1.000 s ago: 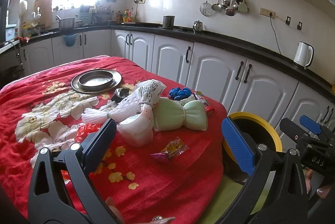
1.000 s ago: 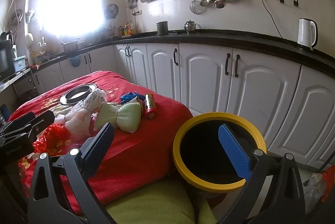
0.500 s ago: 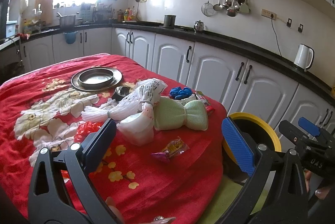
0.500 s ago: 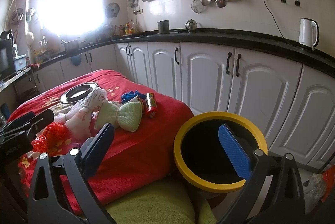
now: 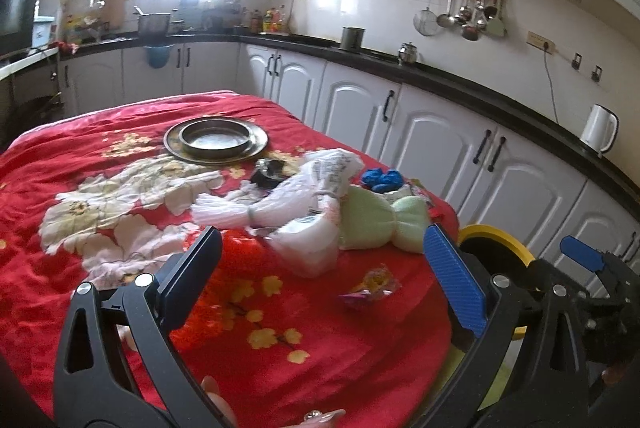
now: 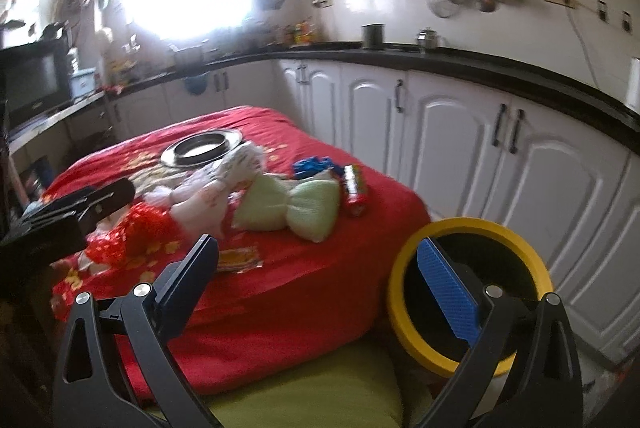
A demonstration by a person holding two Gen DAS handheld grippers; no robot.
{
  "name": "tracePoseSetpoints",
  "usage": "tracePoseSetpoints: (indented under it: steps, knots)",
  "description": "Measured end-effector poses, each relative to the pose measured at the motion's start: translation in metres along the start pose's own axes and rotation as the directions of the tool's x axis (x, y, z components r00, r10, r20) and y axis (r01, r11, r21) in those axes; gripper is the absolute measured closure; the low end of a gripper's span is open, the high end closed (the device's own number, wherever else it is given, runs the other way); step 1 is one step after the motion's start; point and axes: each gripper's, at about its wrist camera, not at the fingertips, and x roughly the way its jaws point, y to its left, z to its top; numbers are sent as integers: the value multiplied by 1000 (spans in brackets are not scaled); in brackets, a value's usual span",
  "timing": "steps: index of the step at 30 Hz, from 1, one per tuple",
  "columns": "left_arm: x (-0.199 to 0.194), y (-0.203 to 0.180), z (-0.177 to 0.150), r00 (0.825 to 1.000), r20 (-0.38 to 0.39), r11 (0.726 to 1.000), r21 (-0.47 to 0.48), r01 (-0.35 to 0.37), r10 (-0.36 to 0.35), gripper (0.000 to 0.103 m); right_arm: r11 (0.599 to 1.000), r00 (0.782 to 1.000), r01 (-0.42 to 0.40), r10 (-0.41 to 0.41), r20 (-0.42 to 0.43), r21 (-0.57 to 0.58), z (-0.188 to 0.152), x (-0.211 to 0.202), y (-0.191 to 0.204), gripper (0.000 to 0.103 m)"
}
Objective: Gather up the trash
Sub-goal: 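Grasp the red plastic bag with the left tool while the right tool grasps the snack wrapper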
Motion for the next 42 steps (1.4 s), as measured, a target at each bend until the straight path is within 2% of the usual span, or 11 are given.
tracePoseSetpoints:
  steps: [6,10,16,20,24,26,28,33,38,40,42]
  knots:
    - [2,25,4,998,-8,998,-29,-60,60,10,995,995,-82,79,-65,-50,6,26,26,6]
    - [6,41,7,994,-24,994,-33,-107,106,10,990,990,-113,105,-91,-90,8,40,41,6]
    - [19,61,2,987,-75,990,-12,-140,139,10,984,982,-145,130,-139,-101,9,65,49,6]
    - [27,75,-5,990,-100,994,-25,-102,99,10,983,973,-158,138,-186,-94,7,85,47,6]
    - [39,83,-11,985,-149,995,-39,-92,85,10,984,964,-159,138,-227,-76,3,103,40,7]
    - [46,90,-17,982,-175,995,-62,-79,67,10,984,958,-164,141,-250,-74,2,114,39,12]
    - [54,91,-21,978,-195,995,-50,-87,76,10,982,950,-172,144,-279,-79,-1,125,40,24]
    - [67,99,-30,968,-244,993,-82,-87,65,10,975,930,-200,157,-333,-99,-9,146,45,33]
    - [76,106,-36,960,-276,991,-110,-75,42,11,971,897,-236,204,-391,-34,-19,167,40,45]
    - [80,108,-38,956,-291,990,-125,-68,29,14,969,894,-247,220,-391,-20,-20,169,38,52]
    - [83,109,-41,953,-303,989,-134,-66,22,21,964,888,-267,241,-392,-12,-21,169,38,60]
